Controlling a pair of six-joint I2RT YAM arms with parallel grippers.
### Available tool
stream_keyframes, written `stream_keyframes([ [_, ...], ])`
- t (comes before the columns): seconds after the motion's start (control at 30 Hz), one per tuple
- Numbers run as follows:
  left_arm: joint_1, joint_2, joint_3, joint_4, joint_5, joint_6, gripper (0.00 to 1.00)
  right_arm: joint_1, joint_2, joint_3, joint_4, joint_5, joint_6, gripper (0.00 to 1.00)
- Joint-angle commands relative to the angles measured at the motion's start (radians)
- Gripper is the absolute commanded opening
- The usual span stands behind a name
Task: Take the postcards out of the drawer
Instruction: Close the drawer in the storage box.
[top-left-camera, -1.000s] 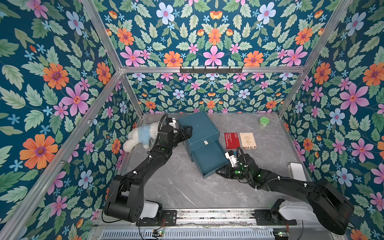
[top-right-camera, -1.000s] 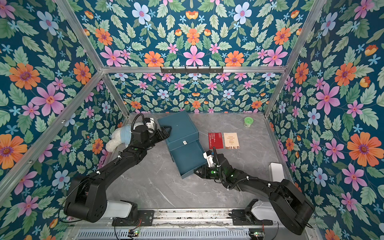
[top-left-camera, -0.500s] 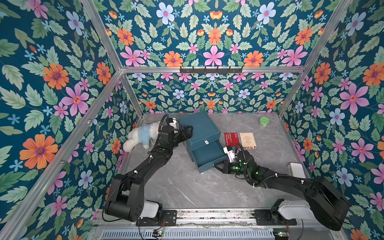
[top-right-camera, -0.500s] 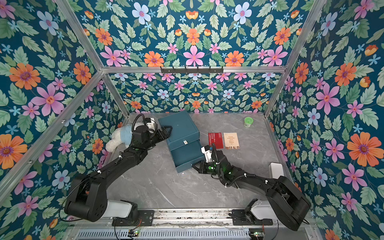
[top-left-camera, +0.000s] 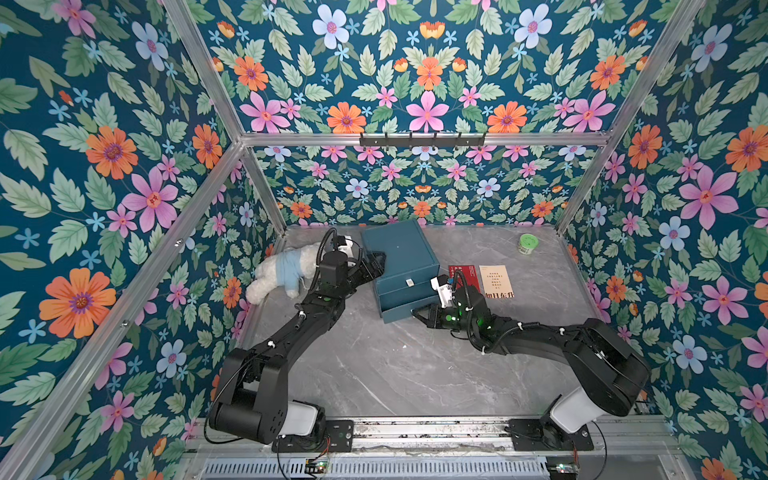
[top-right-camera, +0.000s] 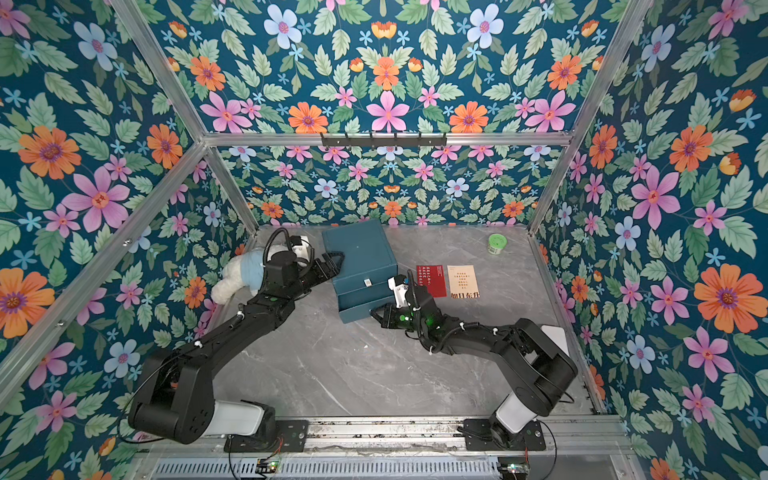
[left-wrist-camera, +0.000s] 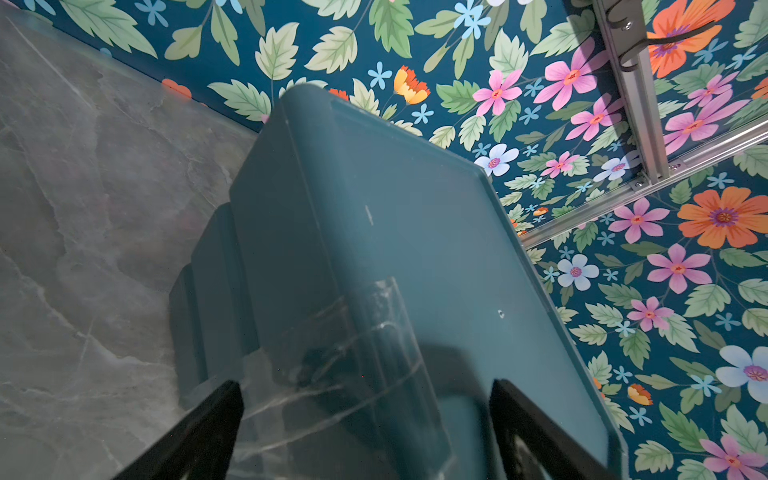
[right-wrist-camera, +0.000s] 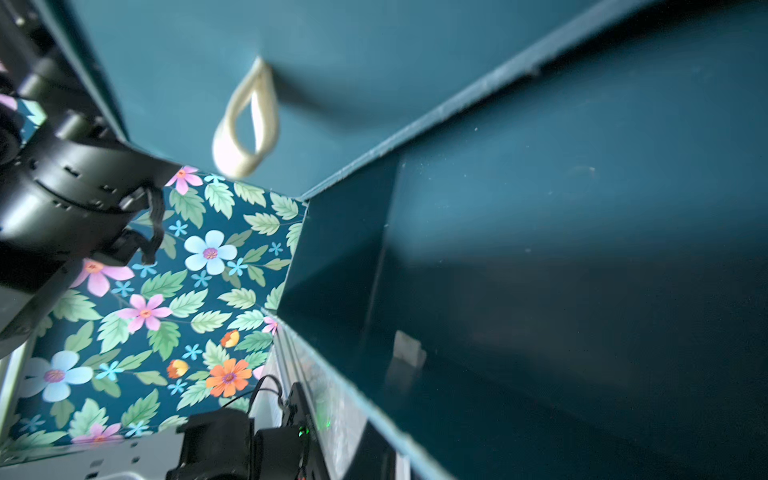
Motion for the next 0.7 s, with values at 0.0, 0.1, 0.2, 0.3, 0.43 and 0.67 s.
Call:
stream_keyframes([
  [0.0,-0.003,0.004,-0.004,-0.016,0.022,0.008,0.95,-0.004,0.023,0.022,0.138,0.034,-0.018,0.10],
  [0.1,-0.002,0.009,-0.004,-0.011,0.025,0.007,0.95,-0.004,0.054,0.031,0.175,0.084,-0.012,0.11],
  [0.2,-0.004,0.013,-0.004,-0.007,0.029,0.006,0.95,-0.006,0.108,0.030,0.236,0.133,0.005,0.13],
  [0.3,-0.003,0.017,0.000,-0.009,0.032,0.006,0.95,-0.014,0.154,0.042,0.304,0.138,0.033,0.15],
  [0.43,-0.003,0.012,0.003,-0.014,0.034,0.008,0.95,-0.025,0.210,0.059,0.373,0.138,0.066,0.16],
  [0.67,-0.004,0.000,0.003,-0.023,0.030,0.012,0.95,-0.028,0.239,0.086,0.418,0.180,0.062,0.24],
])
